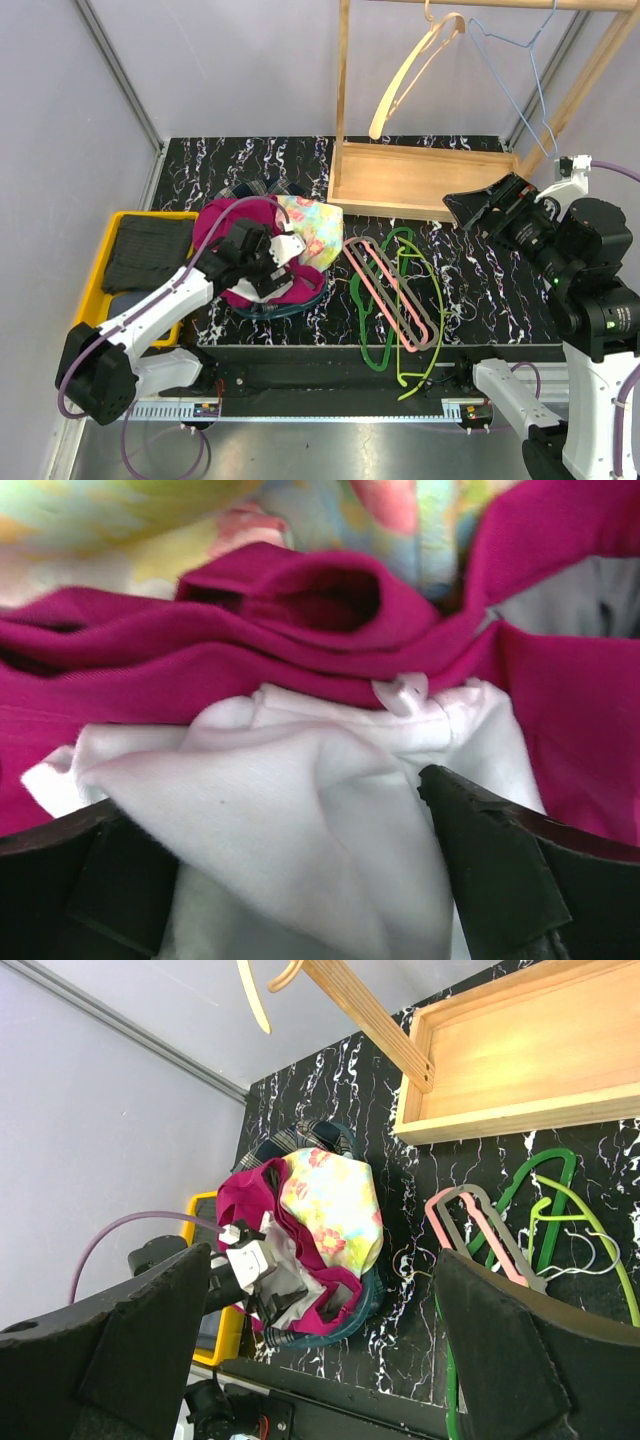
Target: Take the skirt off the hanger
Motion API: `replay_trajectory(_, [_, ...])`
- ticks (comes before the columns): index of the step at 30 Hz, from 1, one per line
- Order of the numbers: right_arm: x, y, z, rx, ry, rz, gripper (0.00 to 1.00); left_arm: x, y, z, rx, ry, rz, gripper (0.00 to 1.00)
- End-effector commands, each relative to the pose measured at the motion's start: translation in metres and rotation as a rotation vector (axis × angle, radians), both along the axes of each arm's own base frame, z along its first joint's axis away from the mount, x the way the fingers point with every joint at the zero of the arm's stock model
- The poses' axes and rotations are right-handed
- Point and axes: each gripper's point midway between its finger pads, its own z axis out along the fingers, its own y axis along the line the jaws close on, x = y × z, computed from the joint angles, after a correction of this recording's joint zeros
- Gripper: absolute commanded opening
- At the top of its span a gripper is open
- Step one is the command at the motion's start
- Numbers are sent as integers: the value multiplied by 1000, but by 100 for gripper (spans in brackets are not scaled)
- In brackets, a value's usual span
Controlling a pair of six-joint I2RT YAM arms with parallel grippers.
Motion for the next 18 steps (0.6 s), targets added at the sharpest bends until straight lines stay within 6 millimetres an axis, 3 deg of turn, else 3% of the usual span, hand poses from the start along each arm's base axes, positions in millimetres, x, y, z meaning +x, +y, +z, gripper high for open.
replay_trajectory(1, [4, 3, 6, 14, -28, 12, 100, -33, 8, 7, 32, 166, 5, 99])
replay_trajectory(3, [5, 3, 6, 11, -29, 10, 100, -20, 4, 37, 8, 114, 34, 99])
replay_trajectory(4, [5, 2, 6, 1, -35, 10, 100, -6, -1, 73, -22, 44, 46, 99])
replay_trajectory(5, [5, 2, 3, -6, -29, 8, 100, -2, -3, 93, -47, 13, 51, 99])
replay_trajectory(6, [5, 1, 2, -19, -34, 8, 100, 6, -9, 130, -93, -56, 43, 99])
replay_trajectory(8, [7, -2, -4, -41, -30, -2, 100, 8, -8, 161, -117, -96, 70, 99])
replay_trajectory(9, [8, -3, -8, -51, -29, -3, 100, 13, -8, 195, -160, -155, 86, 99])
replay_trajectory(11, [10, -4, -18, -61, -27, -10, 100, 10, -3, 216, -173, -167, 119, 99])
replay_trajectory(12, [11, -4, -23, -66, -26, -6, 100, 10, -2, 243, -206, -213, 124, 99])
replay_trajectory(14, [15, -6, -37, -86, -3, -12, 100, 5, 5, 261, -213, -241, 140, 99])
replay_trajectory(15, [16, -7, -44, -109, 9, -12, 100, 1, 8, 283, -247, -284, 146, 99])
replay_trajectory(18, [14, -6, -57, -148, 60, 13, 100, -6, 32, 318, -301, -368, 276, 99])
